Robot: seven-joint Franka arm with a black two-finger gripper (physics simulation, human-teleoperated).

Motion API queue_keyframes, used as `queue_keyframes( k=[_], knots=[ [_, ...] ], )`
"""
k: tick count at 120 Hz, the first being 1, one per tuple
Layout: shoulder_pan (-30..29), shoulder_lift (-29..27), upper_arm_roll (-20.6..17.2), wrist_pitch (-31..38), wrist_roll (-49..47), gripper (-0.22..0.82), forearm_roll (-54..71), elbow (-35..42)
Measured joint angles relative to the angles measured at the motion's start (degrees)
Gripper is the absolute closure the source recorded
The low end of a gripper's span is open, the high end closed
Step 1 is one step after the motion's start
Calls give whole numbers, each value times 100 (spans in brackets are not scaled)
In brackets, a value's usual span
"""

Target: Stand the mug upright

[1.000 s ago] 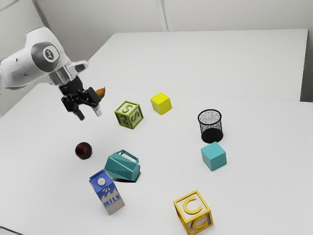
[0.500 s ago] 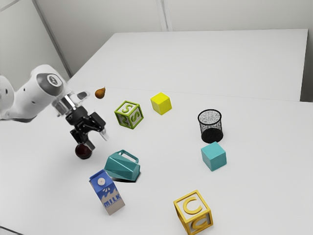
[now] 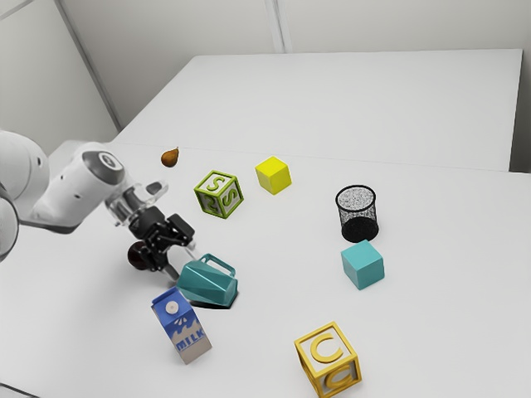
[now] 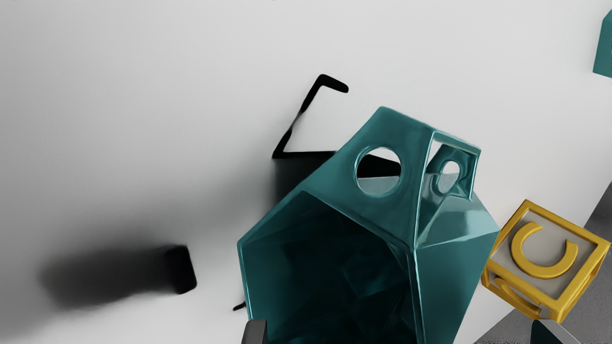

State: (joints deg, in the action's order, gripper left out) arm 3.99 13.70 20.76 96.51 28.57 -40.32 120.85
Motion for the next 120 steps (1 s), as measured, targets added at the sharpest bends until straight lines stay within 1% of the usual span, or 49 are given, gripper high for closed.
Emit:
queue_keyframes(
  k=[36,55,64,87,120],
  knots=[
    [39,90,-154,-15,66,1,-359,32],
    [41,90,-259,-20,17,7,-530,86],
    [42,87,-292,-16,-16,15,-575,89],
    [41,-68,-383,14,-131,40,-657,83],
    [43,-244,-546,42,-388,66,-675,44]
  ],
)
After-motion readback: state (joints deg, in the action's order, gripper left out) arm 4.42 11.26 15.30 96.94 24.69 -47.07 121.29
